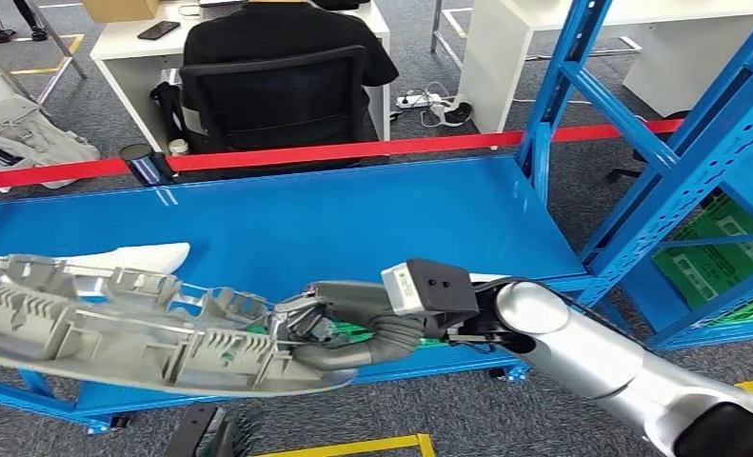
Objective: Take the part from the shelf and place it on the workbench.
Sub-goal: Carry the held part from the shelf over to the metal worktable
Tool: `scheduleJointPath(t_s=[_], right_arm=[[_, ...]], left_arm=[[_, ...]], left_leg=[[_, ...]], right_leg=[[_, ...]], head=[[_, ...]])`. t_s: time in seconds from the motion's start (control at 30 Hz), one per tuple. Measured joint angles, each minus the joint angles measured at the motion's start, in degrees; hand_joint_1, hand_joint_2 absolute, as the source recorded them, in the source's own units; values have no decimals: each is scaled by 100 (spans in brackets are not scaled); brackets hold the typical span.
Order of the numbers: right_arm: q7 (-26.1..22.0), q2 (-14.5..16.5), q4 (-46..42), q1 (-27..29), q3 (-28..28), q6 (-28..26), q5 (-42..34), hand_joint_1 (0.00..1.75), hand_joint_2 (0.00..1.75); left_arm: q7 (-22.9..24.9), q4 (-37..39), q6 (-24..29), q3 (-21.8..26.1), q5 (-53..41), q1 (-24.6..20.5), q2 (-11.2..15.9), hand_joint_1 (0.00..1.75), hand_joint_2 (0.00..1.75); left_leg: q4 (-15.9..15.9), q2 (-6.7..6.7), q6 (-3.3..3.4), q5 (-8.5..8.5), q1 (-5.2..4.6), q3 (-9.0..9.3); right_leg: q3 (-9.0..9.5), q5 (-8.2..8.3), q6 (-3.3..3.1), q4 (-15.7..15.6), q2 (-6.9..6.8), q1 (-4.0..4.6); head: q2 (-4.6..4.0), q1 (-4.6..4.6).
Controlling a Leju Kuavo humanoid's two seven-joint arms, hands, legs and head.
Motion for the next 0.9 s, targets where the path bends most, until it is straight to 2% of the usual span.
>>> scheduleJointPath(t_s=[0.4, 0.9], right_arm=[[281, 220, -235, 429, 374, 168, -379, 175, 175], [425, 323, -546, 916, 213, 46, -109, 175, 175]], left_arm=[[-2, -24, 30, -10, -115, -50, 1, 0, 0], [-15, -28, -21, -11, -103, -60, 0, 0, 0]], left_leg=[[0, 0, 0, 0, 0, 1], [0, 0, 0, 0, 0, 1]], right_leg=[[1, -1, -1, 0, 0, 0], [1, 0, 0, -1, 0, 0]], head=[[0, -1], [1, -1]])
